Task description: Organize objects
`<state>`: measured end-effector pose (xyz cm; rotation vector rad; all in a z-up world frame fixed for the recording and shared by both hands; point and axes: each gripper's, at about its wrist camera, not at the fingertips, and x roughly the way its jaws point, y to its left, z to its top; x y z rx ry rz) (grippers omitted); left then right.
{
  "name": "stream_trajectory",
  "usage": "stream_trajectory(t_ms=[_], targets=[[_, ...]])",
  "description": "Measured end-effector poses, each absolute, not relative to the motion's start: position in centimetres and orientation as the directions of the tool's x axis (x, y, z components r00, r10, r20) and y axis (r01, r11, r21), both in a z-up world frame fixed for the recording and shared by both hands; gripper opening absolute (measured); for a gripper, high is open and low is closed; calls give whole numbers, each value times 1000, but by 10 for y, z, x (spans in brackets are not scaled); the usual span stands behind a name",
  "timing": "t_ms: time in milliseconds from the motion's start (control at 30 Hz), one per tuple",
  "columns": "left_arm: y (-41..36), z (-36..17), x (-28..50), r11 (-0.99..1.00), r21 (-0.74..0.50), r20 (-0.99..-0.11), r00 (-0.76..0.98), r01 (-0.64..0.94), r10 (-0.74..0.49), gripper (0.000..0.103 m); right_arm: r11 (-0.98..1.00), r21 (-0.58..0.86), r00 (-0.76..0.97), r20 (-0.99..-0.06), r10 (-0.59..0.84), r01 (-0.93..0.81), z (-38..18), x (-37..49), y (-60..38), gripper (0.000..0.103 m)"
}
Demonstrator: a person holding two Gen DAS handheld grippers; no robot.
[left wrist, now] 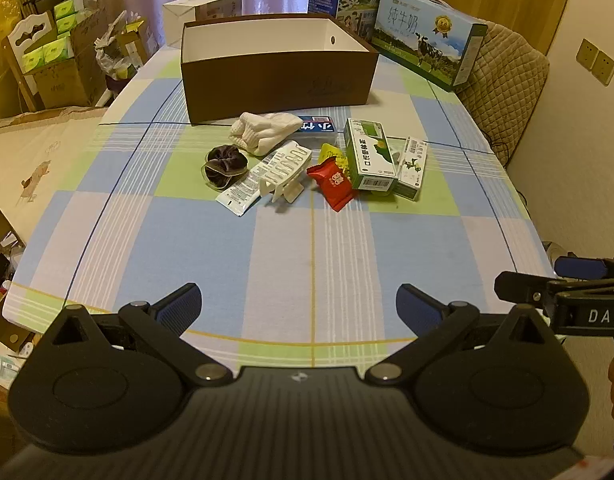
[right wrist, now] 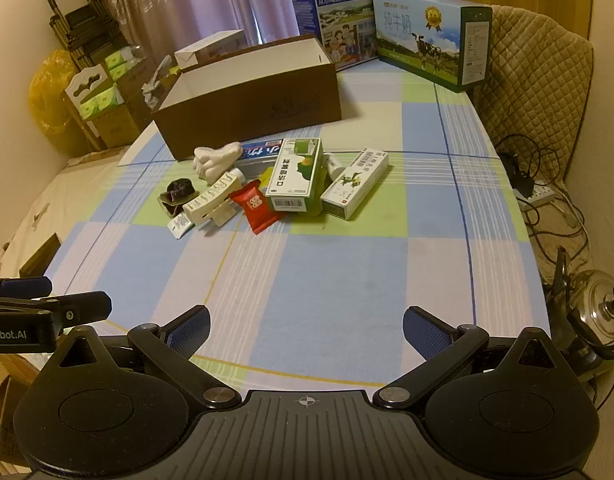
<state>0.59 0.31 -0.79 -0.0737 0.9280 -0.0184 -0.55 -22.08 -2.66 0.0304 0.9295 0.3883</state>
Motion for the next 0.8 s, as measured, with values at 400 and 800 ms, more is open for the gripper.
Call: stream_trajectory(t_ms=[400, 800], targets=[[3, -9, 7, 998, -66, -802, 596, -21, -40, 102, 928, 184, 527, -779, 340, -325, -27, -4, -218, 101], [1, -8, 8, 998, -63, -803, 594, -23, -37, 102, 926, 190, 526, -778, 344, -325, -26, -1, -223, 101]])
